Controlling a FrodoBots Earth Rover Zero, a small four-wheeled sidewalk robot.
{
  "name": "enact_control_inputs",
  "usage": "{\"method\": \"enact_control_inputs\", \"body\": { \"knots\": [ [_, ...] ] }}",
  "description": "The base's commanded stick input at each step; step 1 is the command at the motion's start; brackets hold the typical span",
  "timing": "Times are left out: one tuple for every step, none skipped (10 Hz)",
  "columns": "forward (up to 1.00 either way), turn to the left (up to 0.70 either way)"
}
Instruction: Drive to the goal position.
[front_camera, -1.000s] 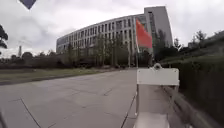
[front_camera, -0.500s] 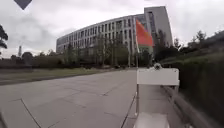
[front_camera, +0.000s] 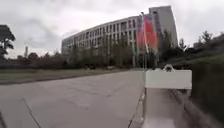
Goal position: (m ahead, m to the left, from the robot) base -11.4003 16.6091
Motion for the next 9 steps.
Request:
{"method": "enact_control_inputs", "body": {
  "knots": [
    [0.70,0.35],
    [0.70,0.35],
    [0.70,0.35],
    [0.70,0.35],
    [0.70,0.35],
    [0.70,0.35],
    [0.70,0.35],
    [0.70,0.35],
    [0.70,0.35]
  ]
}}
